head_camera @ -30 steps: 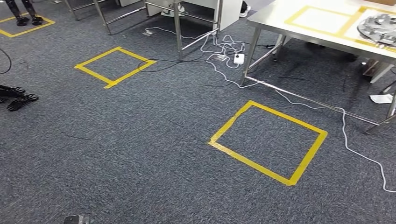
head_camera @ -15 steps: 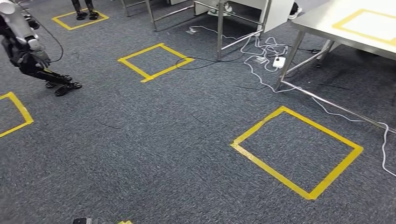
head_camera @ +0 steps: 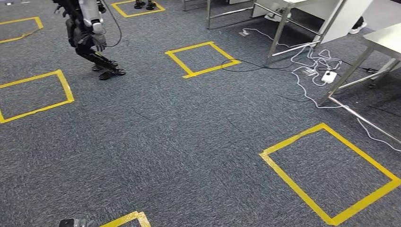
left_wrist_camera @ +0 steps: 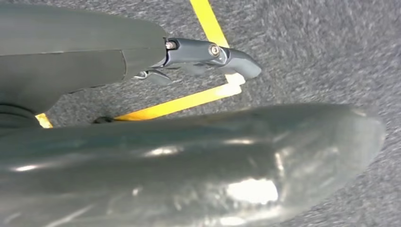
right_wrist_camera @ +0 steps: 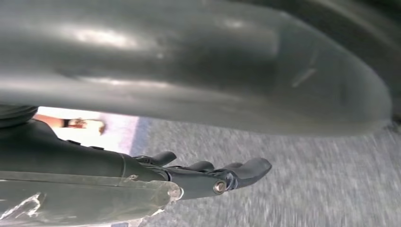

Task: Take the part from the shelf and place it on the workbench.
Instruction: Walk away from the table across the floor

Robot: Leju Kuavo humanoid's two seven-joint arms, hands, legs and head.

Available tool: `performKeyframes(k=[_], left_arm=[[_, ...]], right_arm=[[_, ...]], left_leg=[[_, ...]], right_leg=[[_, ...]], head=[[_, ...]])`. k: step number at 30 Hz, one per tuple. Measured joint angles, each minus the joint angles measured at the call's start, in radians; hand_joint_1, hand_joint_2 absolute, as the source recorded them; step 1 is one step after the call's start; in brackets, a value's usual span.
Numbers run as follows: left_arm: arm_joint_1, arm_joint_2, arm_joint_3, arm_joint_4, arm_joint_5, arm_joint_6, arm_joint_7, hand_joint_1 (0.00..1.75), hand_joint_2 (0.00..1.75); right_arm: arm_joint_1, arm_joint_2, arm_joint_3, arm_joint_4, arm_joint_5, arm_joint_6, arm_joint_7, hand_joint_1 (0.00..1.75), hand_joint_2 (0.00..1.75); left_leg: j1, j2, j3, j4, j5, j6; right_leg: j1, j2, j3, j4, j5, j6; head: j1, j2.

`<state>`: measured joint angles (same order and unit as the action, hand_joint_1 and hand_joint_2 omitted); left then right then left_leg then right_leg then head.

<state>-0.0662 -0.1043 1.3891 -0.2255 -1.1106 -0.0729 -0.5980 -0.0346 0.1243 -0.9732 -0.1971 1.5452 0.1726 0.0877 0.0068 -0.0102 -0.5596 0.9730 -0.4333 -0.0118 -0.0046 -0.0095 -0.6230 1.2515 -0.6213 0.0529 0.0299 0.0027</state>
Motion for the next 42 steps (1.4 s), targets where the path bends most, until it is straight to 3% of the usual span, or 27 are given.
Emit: performKeyframes(k=[1,2,4,6,8,10,12,14,16,17,19,20,22,23,25,26,28,30,31,32,33,34,36,38,40,41,42], left_arm=[[0.002,0.001,0.000,0.000,-0.001,0.001,-0.004,0.00,0.00],[0.006,0.002,0.000,0.000,-0.002,0.002,-0.006,0.00,0.00],[0.012,0.003,0.000,0.000,-0.003,0.003,-0.008,0.00,0.00],[0.013,0.003,0.000,0.000,-0.006,0.008,-0.010,0.00,0.00],[0.015,0.004,-0.004,0.000,-0.020,0.026,-0.004,0.00,0.00],[0.024,0.009,-0.009,-0.002,-0.036,0.052,0.007,0.00,0.00],[0.033,0.017,-0.012,-0.003,-0.039,0.065,0.019,0.00,0.00],[0.036,0.031,-0.011,-0.008,-0.027,0.064,0.035,0.00,0.00],[0.038,0.049,-0.005,-0.013,-0.011,0.049,0.060,0.00,0.00],[0.040,0.057,-0.002,-0.016,-0.006,0.039,0.073,0.00,0.00],[0.044,0.071,0.003,-0.018,-0.006,0.022,0.094,0.00,0.00],[0.044,0.075,0.004,-0.018,-0.011,0.016,0.103,0.00,0.00],[0.037,0.080,0.004,-0.018,-0.022,0.007,0.116,0.00,0.00],[0.034,0.081,0.004,-0.018,-0.025,0.004,0.119,0.00,0.00],[0.034,0.083,0.004,-0.018,-0.029,0.003,0.122,0.00,0.00],[0.036,0.083,0.004,-0.018,-0.030,0.002,0.123,0.00,0.00],[0.035,0.085,0.004,-0.018,-0.029,0.000,0.123,0.00,0.00],[0.031,0.085,0.004,-0.018,-0.028,-0.003,0.121,0.00,0.00],[0.029,0.085,0.004,-0.018,-0.028,-0.003,0.120,0.00,0.00],[0.029,0.085,0.004,-0.018,-0.028,-0.003,0.120,0.00,0.00],[0.029,0.085,0.004,-0.018,-0.028,-0.003,0.121,0.00,0.00],[0.029,0.085,0.004,-0.018,-0.028,-0.003,0.121,0.00,0.00],[0.027,0.083,0.004,-0.018,-0.029,-0.001,0.127,0.00,0.00],[0.024,0.080,0.004,-0.017,-0.032,0.002,0.138,0.00,0.00],[0.025,0.079,0.004,-0.016,-0.034,0.004,0.146,0.00,0.00],[0.026,0.076,0.004,-0.016,-0.036,0.004,0.149,0.00,0.00],[0.026,0.073,0.004,-0.015,-0.038,0.004,0.149,0.00,0.00]], right_arm=[[0.003,0.006,0.000,0.001,-0.002,0.006,0.010,0.00,0.00],[0.005,0.010,0.000,0.002,-0.003,0.010,0.015,0.00,0.00],[0.006,0.017,-0.001,0.003,-0.006,0.014,0.020,0.00,0.00],[0.006,0.020,-0.001,0.004,-0.006,0.019,0.021,0.00,0.00],[0.005,0.021,-0.001,0.005,-0.011,0.027,0.026,0.00,0.00],[0.003,0.023,-0.001,0.005,-0.023,0.030,0.031,0.00,0.00],[0.003,0.026,-0.002,0.005,-0.036,0.021,0.028,0.00,0.00],[0.004,0.031,-0.003,0.005,-0.040,0.001,0.018,0.00,0.00],[0.003,0.037,-0.003,0.005,-0.042,-0.024,0.004,0.00,0.00],[0.001,0.041,-0.003,0.005,-0.043,-0.036,-0.003,0.00,0.00],[-0.005,0.049,-0.003,0.005,-0.044,-0.055,-0.015,0.00,0.00],[-0.008,0.052,-0.003,0.005,-0.045,-0.062,-0.020,0.00,0.00],[-0.013,0.055,-0.003,0.005,-0.044,-0.072,-0.026,0.00,0.00],[-0.015,0.055,-0.003,0.005,-0.044,-0.076,-0.028,0.00,0.00],[-0.019,0.055,-0.003,0.005,-0.043,-0.080,-0.032,0.00,0.00],[-0.021,0.055,-0.003,0.005,-0.041,-0.082,-0.033,0.00,0.00],[-0.021,0.055,-0.003,0.005,-0.033,-0.084,-0.035,0.00,0.00],[-0.016,0.055,-0.002,0.005,-0.023,-0.084,-0.035,0.00,0.00],[-0.014,0.055,-0.002,0.005,-0.020,-0.084,-0.035,0.00,0.00],[-0.012,0.055,-0.001,0.005,-0.018,-0.084,-0.035,0.00,0.00],[-0.012,0.055,-0.001,0.005,-0.017,-0.084,-0.035,0.00,0.00],[-0.012,0.055,-0.001,0.005,-0.018,-0.084,-0.035,0.00,0.00],[-0.012,0.054,-0.001,0.005,-0.026,-0.086,-0.033,0.00,0.00],[-0.011,0.053,-0.002,0.005,-0.041,-0.094,-0.032,0.00,0.00],[-0.012,0.050,-0.006,0.005,-0.055,-0.105,-0.033,0.00,0.00],[-0.012,0.047,-0.008,0.004,-0.061,-0.109,-0.034,0.00,0.00],[-0.012,0.044,-0.010,0.004,-0.065,-0.112,-0.036,0.00,0.00]], left_leg=[[-0.001,-0.016,0.000,0.000,0.000,0.001],[-0.002,-0.031,0.000,0.001,0.001,0.001],[-0.002,-0.062,0.002,0.001,0.002,-0.001],[-0.002,-0.090,0.001,0.003,0.004,-0.007],[0.002,-0.111,-0.008,0.004,0.008,-0.019],[0.007,-0.124,-0.016,0.002,0.013,-0.033],[0.006,-0.085,-0.035,0.034,-0.010,-0.042],[0.003,-0.028,-0.088,0.142,-0.071,-0.050],[0.004,-0.010,-0.146,0.259,-0.117,-0.058],[0.005,-0.007,-0.154,0.277,-0.114,-0.061],[0.007,0.007,-0.113,0.205,-0.063,-0.064],[0.008,0.033,-0.073,0.137,-0.031,-0.066],[0.007,0.072,-0.014,0.031,0.003,-0.058],[0.006,0.080,-0.002,0.010,0.005,-0.050],[0.004,0.057,-0.004,0.005,0.005,-0.033],[0.004,0.047,-0.004,0.005,0.006,-0.027],[0.007,0.026,-0.005,0.004,0.009,-0.015],[0.005,0.003,-0.007,0.004,0.010,-0.007],[0.003,-0.011,-0.008,0.004,0.010,-0.005],[0.001,-0.026,-0.008,0.004,0.010,-0.005],[-0.001,-0.041,-0.007,0.004,0.010,-0.005],[-0.002,-0.056,-0.006,0.004,0.011,-0.005],[-0.001,-0.084,-0.006,0.006,0.012,-0.008],[0.003,-0.110,-0.013,0.007,0.016,-0.017],[0.008,-0.135,-0.023,0.004,0.023,-0.032],[0.009,-0.133,-0.027,0.005,0.023,-0.037],[0.007,-0.116,-0.035,0.017,0.013,-0.041]], right_leg=[[0.001,0.005,-0.023,0.045,-0.011,-0.001],[0.001,0.007,-0.029,0.049,0.001,-0.004],[0.001,0.025,0.015,-0.058,0.075,-0.011],[-0.001,0.071,0.073,-0.190,0.131,-0.019],[0.000,0.094,0.091,-0.235,0.138,-0.024],[0.002,0.075,0.092,-0.240,0.144,-0.033],[0.001,0.050,0.096,-0.251,0.152,-0.046],[0.002,0.021,0.098,-0.257,0.154,-0.053],[0.004,-0.012,0.098,-0.257,0.152,-0.056],[0.004,-0.027,0.098,-0.257,0.151,-0.056],[0.003,-0.055,0.101,-0.257,0.148,-0.053],[0.005,-0.067,0.104,-0.256,0.146,-0.049],[0.011,-0.090,0.106,-0.251,0.136,-0.038],[0.015,-0.101,0.108,-0.249,0.132,-0.033],[0.015,-0.121,0.116,-0.251,0.128,-0.023],[0.012,-0.113,0.117,-0.246,0.121,-0.018],[0.007,-0.063,0.089,-0.178,0.076,-0.010],[0.004,-0.010,0.023,-0.037,0.010,-0.008],[0.005,0.000,-0.009,0.024,-0.009,-0.009],[0.005,0.004,-0.028,0.054,-0.008,-0.012],[0.006,0.008,-0.029,0.043,0.013,-0.016],[0.006,0.014,-0.011,-0.006,0.049,-0.021],[0.004,0.066,0.050,-0.150,0.122,-0.030],[0.003,0.110,0.082,-0.230,0.148,-0.033],[0.006,0.097,0.085,-0.238,0.149,-0.035],[0.005,0.084,0.088,-0.244,0.153,-0.039],[0.004,0.070,0.090,-0.251,0.158,-0.044]], head=[[0.000,0.000],[0.000,0.000],[0.000,0.000],[0.000,0.000],[-0.001,0.000],[-0.001,0.000],[-0.004,0.000],[-0.007,0.000],[-0.008,0.000],[-0.008,0.000],[-0.008,0.000],[-0.008,0.000],[-0.009,0.000],[-0.008,0.000],[-0.004,0.000],[-0.003,0.000],[0.001,0.000],[0.007,0.000],[0.008,0.000],[0.009,0.000],[0.009,0.000],[0.009,0.000],[0.009,0.000],[0.010,0.000],[0.010,0.000],[0.009,0.000],[0.008,0.000]])
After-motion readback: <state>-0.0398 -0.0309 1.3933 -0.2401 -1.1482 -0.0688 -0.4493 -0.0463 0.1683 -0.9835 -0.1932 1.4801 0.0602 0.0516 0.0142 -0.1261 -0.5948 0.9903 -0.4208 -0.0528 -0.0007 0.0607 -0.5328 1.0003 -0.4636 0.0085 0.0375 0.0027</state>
